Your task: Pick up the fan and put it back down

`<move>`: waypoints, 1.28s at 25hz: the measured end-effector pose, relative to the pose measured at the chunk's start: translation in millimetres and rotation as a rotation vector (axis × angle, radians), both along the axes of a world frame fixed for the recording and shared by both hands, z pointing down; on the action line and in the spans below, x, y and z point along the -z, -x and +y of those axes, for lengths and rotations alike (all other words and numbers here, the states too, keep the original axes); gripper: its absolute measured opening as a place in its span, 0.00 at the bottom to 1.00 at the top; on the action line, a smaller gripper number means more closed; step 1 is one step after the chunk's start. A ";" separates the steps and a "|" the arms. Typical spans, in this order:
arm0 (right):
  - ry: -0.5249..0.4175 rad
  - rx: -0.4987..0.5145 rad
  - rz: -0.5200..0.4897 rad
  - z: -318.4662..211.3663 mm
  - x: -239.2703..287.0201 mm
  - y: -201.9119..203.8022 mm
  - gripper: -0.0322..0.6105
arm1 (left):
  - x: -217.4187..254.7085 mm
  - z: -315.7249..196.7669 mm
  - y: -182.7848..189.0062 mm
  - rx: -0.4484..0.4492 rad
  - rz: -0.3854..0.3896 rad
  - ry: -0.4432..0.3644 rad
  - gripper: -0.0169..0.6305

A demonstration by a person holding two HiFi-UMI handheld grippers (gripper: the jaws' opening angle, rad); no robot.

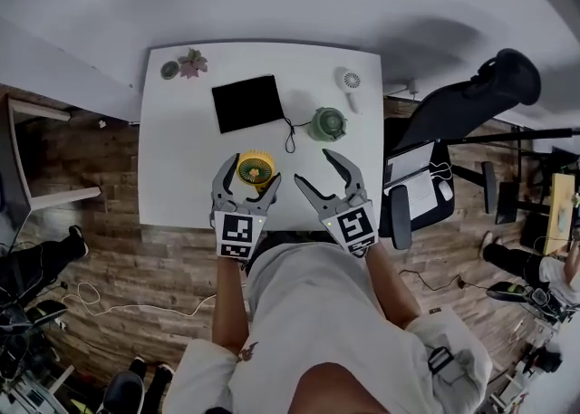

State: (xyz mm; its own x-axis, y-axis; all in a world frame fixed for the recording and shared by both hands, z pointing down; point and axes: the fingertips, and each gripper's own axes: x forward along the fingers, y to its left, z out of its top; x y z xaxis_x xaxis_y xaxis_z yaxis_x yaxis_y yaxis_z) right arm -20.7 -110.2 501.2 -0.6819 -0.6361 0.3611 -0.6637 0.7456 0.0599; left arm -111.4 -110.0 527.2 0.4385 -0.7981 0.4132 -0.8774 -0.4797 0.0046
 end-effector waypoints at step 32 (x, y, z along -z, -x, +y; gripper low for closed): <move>0.358 -0.041 0.178 46.6 -174.9 -10.0 0.53 | -198.6 39.5 -16.3 -0.168 -0.077 0.455 0.62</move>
State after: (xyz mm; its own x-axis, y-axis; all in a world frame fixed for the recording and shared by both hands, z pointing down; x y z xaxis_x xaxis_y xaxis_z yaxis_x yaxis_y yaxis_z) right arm -10.7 -63.6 676.2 -0.5655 -0.4741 0.6748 -0.6962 0.7132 -0.0823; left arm -95.1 -70.5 725.9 0.5004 -0.4502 0.7395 -0.7940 -0.5793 0.1846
